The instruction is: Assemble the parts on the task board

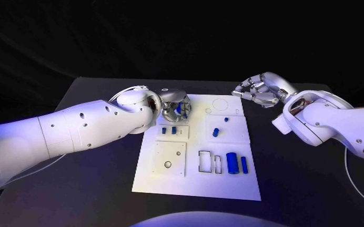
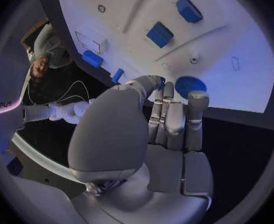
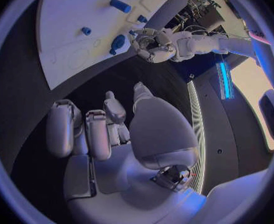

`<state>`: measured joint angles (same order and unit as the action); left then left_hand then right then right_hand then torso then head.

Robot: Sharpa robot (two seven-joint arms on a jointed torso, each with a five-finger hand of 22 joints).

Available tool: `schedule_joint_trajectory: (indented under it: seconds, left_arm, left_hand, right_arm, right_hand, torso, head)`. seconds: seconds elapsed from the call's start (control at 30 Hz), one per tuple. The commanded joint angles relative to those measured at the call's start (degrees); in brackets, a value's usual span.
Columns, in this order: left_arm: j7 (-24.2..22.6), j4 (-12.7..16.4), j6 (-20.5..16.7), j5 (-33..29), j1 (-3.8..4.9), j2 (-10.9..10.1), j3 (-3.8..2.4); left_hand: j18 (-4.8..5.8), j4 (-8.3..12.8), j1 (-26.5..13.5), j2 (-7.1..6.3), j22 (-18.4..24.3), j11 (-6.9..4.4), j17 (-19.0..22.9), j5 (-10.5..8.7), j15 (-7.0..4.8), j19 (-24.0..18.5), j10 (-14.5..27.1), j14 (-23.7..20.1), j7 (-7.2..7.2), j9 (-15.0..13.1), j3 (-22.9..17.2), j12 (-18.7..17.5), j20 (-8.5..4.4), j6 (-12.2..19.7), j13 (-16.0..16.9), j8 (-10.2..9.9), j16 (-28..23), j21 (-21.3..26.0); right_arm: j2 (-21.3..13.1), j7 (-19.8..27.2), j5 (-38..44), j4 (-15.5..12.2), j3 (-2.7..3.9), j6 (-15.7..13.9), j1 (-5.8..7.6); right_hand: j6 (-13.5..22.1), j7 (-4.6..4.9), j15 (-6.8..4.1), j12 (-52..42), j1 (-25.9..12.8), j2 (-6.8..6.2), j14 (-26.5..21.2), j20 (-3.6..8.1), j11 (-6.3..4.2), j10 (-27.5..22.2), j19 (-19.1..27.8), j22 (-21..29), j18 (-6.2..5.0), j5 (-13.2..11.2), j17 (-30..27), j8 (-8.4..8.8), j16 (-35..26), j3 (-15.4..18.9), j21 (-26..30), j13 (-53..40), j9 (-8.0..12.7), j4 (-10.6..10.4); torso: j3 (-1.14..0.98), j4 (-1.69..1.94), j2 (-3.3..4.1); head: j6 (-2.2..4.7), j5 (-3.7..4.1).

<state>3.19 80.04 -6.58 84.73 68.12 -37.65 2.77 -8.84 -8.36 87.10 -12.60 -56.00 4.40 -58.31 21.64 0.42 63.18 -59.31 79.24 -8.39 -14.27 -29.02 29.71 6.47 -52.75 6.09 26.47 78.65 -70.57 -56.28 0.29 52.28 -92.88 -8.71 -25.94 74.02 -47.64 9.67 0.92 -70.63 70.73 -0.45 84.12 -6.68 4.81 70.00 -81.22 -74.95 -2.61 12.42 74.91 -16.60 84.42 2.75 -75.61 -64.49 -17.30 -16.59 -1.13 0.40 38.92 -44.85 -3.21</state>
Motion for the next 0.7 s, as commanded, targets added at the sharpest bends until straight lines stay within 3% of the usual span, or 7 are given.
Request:
schedule_joint_trajectory:
  seconds: [0.03,0.4,0.7]
  left_arm:
    - [-0.59,1.63,-0.76,-3.36,0.03,-1.52,-0.37]
    - [0.71,3.78,0.80,-5.59,-0.02,-7.04,-0.76]
    - [0.91,3.93,1.28,-6.41,-0.25,-8.54,-0.75]
  left_hand:
    - [0.94,0.34,-0.66,-0.16,-0.14,0.01,0.03,-0.26,-0.02,0.53,-0.46,0.53,0.09,0.00,0.01,-0.30,0.04,-0.41,-0.02,-0.42,0.22,-0.19]
    - [0.94,0.39,-1.03,-0.36,-0.21,-0.01,0.16,-0.25,-0.03,0.52,-0.74,0.56,0.14,0.02,0.09,-0.65,0.05,-0.63,-0.09,-0.61,0.22,-0.24]
    - [0.92,0.33,-1.48,-0.56,-0.13,-0.04,0.28,-0.25,-0.04,0.39,-0.95,0.56,0.19,0.04,0.23,-1.00,0.07,-0.79,-0.15,-0.82,0.22,-0.18]
  right_arm:
    - [-0.01,0.37,0.30,0.02,0.00,0.17,-0.04]
    - [-0.21,0.35,0.30,0.07,0.00,0.17,-0.06]
    - [-0.25,0.33,0.30,0.08,0.00,0.19,-0.13]
  right_hand:
    - [0.43,-0.04,-0.35,0.12,0.25,0.33,2.78,0.03,0.06,-0.35,0.27,-5.34,-1.14,0.34,1.78,-0.22,-0.31,0.22,0.19,-0.02,0.07,-0.07]
    - [0.43,-0.04,-0.35,0.12,0.25,0.33,2.78,0.03,0.06,-0.35,0.27,-5.34,-1.14,0.34,1.78,-0.22,-0.31,0.22,0.19,-0.02,0.07,-0.07]
    - [0.43,-0.04,-0.35,0.12,0.25,0.33,2.78,0.03,0.06,-0.35,0.27,-5.34,-1.14,0.34,1.78,-0.22,-0.31,0.22,0.19,-0.02,0.07,-0.07]
  torso:
    - [-0.01,0.13,-0.09]
    - [0.08,0.17,-0.08]
    - [0.07,0.10,-0.03]
  head:
    - [0.09,-0.04]
    - [-0.03,-0.01]
    - [-0.02,-0.23]
